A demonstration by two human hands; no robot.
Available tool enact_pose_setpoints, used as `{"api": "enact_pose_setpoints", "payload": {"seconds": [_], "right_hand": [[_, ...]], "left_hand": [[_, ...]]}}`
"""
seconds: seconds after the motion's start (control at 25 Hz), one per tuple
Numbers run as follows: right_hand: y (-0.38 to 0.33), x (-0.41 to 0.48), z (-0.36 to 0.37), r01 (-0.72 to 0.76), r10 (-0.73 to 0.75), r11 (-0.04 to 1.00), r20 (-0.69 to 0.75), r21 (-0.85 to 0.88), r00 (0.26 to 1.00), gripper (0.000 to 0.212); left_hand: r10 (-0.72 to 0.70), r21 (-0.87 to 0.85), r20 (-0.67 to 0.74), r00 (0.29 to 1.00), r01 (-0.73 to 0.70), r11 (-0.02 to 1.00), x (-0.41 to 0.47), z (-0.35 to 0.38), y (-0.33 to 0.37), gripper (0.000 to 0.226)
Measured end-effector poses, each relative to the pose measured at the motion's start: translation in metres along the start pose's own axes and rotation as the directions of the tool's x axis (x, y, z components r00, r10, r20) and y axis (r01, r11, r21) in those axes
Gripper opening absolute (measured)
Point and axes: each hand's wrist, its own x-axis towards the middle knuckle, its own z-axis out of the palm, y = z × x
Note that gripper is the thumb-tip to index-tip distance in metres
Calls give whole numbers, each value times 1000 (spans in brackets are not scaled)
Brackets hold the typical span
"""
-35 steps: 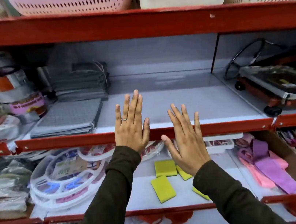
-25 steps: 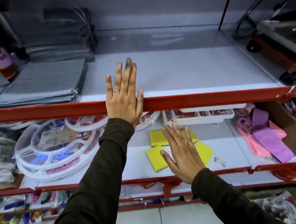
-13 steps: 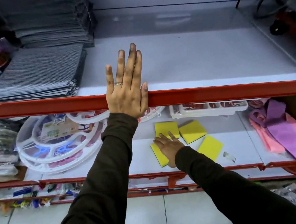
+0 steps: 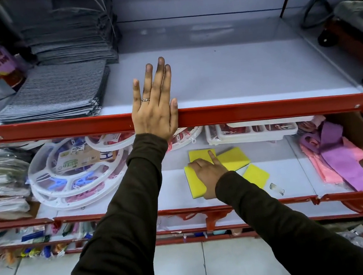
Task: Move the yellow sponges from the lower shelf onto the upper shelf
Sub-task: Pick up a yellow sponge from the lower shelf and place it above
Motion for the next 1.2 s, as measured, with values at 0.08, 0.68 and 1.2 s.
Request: {"api": "enact_pose_setpoints", "payload": {"seconds": [0.08,0.68,1.2], "right_hand": [[-2,-16,-16,-13,13,1000,-18,26,1000,101],[4,-114,-195,-55,75,994,-228,92,971,104],[50,15,-257,-171,171,985,-12,7,985,92]], "left_hand": [[9,8,23,1000,-9,1000,1,-2,-1,62],[-30,-79,-7,1000,29,996,16,-9,-9,67],[-7,-110,-52,999,2,994,15,-4,-11,67]]}}
